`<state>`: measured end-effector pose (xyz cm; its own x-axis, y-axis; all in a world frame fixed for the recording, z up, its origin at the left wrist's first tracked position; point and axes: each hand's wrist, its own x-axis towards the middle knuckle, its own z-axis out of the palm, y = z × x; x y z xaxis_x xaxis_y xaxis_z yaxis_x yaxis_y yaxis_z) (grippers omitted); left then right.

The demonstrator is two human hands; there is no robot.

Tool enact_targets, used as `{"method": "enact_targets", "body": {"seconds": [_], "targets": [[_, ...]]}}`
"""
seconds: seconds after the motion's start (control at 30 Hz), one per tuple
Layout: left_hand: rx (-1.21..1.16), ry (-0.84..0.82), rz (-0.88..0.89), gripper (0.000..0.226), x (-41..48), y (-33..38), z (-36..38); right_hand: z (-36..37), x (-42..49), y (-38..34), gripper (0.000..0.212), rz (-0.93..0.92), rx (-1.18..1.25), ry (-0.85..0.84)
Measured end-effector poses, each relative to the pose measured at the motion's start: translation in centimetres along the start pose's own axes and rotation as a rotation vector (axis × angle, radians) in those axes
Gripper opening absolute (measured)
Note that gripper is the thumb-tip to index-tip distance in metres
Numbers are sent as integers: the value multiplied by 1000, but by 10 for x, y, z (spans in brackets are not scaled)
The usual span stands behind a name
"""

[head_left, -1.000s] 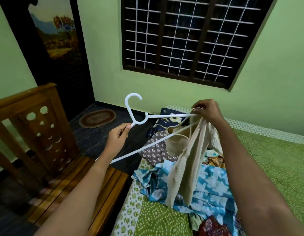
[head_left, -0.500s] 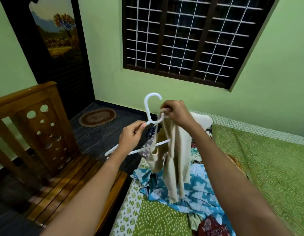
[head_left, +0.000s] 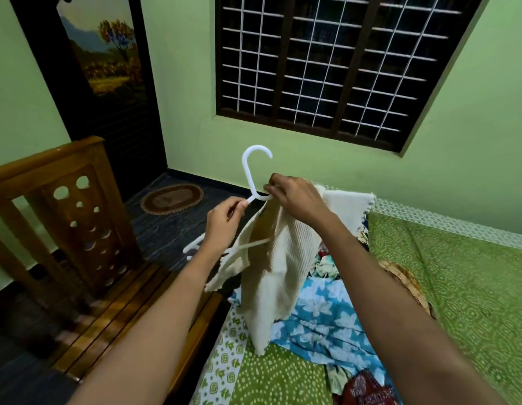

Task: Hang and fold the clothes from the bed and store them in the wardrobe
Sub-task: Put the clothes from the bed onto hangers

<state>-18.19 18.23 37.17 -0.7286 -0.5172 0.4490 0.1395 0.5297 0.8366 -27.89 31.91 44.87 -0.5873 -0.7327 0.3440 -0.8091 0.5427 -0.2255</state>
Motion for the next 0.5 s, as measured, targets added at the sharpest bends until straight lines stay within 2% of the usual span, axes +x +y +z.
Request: {"method": "enact_targets", "body": {"seconds": [0.1,0.17,0.23,0.37,0.5], "targets": [[111,202,56,16,4,2,-1,0,-2,-3,27,14,-58,6],[142,265,140,14,0,7,3,-1,-1,-3,28,11,-95,28],[104,130,173,18,-8,15,18,-6,0,-3,27,17,-115,50],[-12,-192,0,35,-14,25,47,-9,3,-8,28,10,-138,47],[-149,-248,-156,20,-14,28,58,-9,-2,-4,29,59,-137,37]]}}
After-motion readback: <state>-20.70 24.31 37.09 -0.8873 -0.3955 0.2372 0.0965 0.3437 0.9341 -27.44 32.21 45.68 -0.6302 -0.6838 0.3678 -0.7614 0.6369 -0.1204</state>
